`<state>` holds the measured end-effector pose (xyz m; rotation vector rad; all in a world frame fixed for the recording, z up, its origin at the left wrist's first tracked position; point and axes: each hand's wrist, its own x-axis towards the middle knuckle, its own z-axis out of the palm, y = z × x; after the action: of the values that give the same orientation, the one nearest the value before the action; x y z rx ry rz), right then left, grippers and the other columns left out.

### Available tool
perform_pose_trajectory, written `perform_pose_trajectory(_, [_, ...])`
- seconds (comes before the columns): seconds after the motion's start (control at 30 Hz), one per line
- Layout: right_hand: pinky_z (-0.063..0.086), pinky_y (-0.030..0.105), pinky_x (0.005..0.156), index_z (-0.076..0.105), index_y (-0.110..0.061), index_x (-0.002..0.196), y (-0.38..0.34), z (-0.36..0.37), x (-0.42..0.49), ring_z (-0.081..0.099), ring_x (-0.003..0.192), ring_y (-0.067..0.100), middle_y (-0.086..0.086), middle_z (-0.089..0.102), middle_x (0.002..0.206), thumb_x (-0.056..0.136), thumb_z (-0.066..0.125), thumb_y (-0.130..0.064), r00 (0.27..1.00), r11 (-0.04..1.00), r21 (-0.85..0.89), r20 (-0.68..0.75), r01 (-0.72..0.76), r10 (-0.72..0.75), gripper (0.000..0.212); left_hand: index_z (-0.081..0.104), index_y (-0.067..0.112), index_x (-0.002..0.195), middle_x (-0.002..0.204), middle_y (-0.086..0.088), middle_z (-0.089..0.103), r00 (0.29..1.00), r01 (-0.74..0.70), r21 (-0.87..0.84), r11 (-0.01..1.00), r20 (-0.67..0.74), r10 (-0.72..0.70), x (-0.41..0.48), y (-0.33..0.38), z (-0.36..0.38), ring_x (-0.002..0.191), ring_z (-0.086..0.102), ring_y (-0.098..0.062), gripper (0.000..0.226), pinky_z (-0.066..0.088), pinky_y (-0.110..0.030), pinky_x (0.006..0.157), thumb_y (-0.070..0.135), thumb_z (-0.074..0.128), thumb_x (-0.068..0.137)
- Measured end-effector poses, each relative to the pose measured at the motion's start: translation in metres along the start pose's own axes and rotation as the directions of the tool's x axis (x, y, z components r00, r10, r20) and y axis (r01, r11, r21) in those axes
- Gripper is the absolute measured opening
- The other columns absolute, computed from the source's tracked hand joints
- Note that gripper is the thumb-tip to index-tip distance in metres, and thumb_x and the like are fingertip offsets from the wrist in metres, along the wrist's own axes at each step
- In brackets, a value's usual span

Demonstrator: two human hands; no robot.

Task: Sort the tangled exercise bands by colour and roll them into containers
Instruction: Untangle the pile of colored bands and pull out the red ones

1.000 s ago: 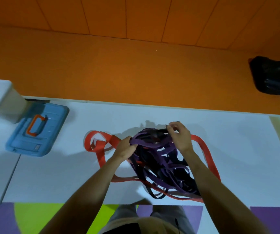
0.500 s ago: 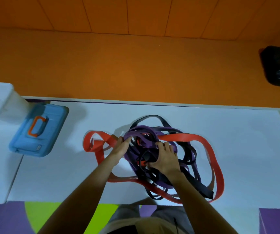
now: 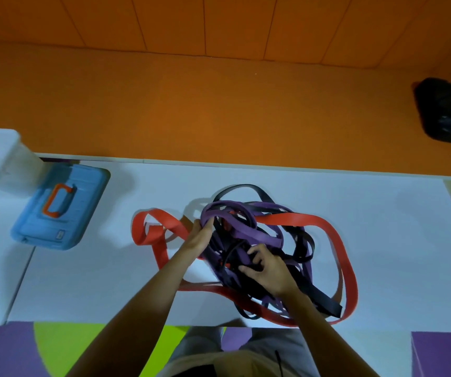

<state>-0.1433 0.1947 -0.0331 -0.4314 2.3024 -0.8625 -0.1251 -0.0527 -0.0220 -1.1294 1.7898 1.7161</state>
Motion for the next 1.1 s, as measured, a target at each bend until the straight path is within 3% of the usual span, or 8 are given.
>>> perform_pose_trajectory(0.13, [0.057, 0.044, 0.068, 0.065, -0.033, 0.101, -0.006, -0.001, -0.006, 0.065, 0.059, 0.015, -0.001, 0.069, 0.073, 0.105, 0.045, -0.058, 0.997, 1.0, -0.018, -0.078, 0.022, -0.024, 0.032, 0.028, 0.037, 0.16, 0.159, 0.0, 0.044, 0.999, 0.005, 0.164, 0.986, 0.038, -0.011, 0.003, -0.004, 0.002, 0.147, 0.042, -0.033, 0.101, 0.033, -0.052, 0.12, 0.097, 0.02, 0.079])
perform_pose_trajectory(0.27, [0.061, 0.042, 0.061, 0.051, -0.032, 0.115, -0.01, -0.003, -0.004, 0.067, 0.054, 0.016, -0.003, 0.071, 0.076, 0.106, 0.058, -0.032, 0.988, 0.998, -0.014, -0.141, -0.066, 0.063, 0.012, 0.031, 0.049, 0.155, 0.155, -0.001, 0.052, 0.997, 0.023, 0.06, 0.998, 0.071, -0.027, 0.031, -0.029, -0.003, 0.142, 0.05, -0.032, 0.115, 0.036, -0.056, 0.12, 0.111, 0.019, 0.059])
perform_pose_trajectory(0.47, [0.055, 0.038, 0.093, 0.06, -0.029, 0.142, -0.016, 0.014, 0.021, 0.07, 0.114, 0.026, 0.001, 0.074, 0.124, 0.085, 0.075, -0.063, 0.969, 0.967, -0.084, -0.073, -0.241, 0.235, 0.068, 0.05, 0.046, 0.145, 0.143, -0.01, 0.063, 0.995, 0.077, -0.012, 0.997, 0.072, -0.076, 0.078, -0.065, 0.002, 0.131, 0.06, -0.036, 0.118, 0.044, -0.058, 0.113, 0.114, 0.019, 0.054])
perform_pose_trajectory(0.67, [0.056, 0.034, 0.089, 0.079, -0.018, 0.108, -0.007, 0.019, 0.026, 0.072, 0.096, 0.014, -0.005, 0.077, 0.097, 0.085, 0.084, -0.043, 0.976, 0.975, 0.089, -0.063, -0.204, 0.21, 0.034, 0.071, 0.006, 0.107, 0.095, -0.018, 0.075, 0.958, 0.284, -0.291, 0.914, 0.127, -0.257, -0.024, 0.004, -0.007, 0.091, 0.071, -0.032, 0.101, 0.055, -0.043, 0.079, 0.086, 0.012, 0.092])
perform_pose_trajectory(0.8, [0.05, 0.018, 0.086, 0.075, -0.014, 0.091, -0.003, 0.02, 0.019, 0.07, 0.09, 0.001, -0.009, 0.075, 0.09, 0.088, 0.085, -0.023, 0.992, 0.973, 0.21, -0.065, -0.095, 0.11, 0.013, 0.07, 0.007, 0.109, 0.099, -0.019, 0.077, 0.941, 0.336, -0.449, 0.828, 0.122, -0.316, -0.018, -0.002, -0.006, 0.101, 0.071, -0.036, 0.1, 0.055, -0.052, 0.091, 0.087, 0.013, 0.092])
perform_pose_trajectory(0.93, [0.048, 0.023, 0.081, 0.075, -0.011, 0.085, -0.006, 0.017, 0.018, 0.069, 0.082, 0.018, 0.005, 0.074, 0.085, 0.098, 0.072, -0.021, 0.991, 0.937, 0.332, -0.041, -0.106, 0.126, 0.017, 0.066, 0.009, 0.097, 0.085, -0.018, 0.076, 0.93, 0.361, -0.538, 0.762, 0.141, -0.341, -0.017, -0.003, -0.003, 0.089, 0.07, -0.036, 0.088, 0.053, -0.054, 0.088, 0.085, 0.021, 0.094])
perform_pose_trajectory(1.03, [0.043, 0.029, 0.072, 0.067, -0.003, 0.079, -0.003, 0.018, 0.021, 0.054, 0.069, 0.011, 0.01, 0.061, 0.071, 0.103, 0.066, -0.019, 0.992, 0.937, 0.336, -0.05, -0.092, 0.115, 0.029, 0.067, 0.01, 0.098, 0.081, -0.017, 0.078, 0.932, 0.361, -0.524, 0.772, 0.179, -0.315, -0.013, -0.004, -0.004, 0.093, 0.07, -0.036, 0.088, 0.052, -0.056, 0.089, 0.085, 0.021, 0.093])
perform_pose_trajectory(1.1, [0.047, 0.022, 0.072, 0.072, -0.008, 0.082, 0.001, 0.02, 0.026, 0.06, 0.072, 0.004, -0.003, 0.069, 0.073, 0.102, 0.067, -0.015, 0.987, 0.941, 0.315, -0.062, -0.123, 0.15, 0.021, 0.071, 0.011, 0.104, 0.082, -0.016, 0.079, 0.932, 0.358, -0.456, 0.815, 0.232, -0.279, -0.011, -0.003, -0.008, 0.094, 0.071, -0.035, 0.087, 0.054, -0.051, 0.08, 0.084, 0.024, 0.094])
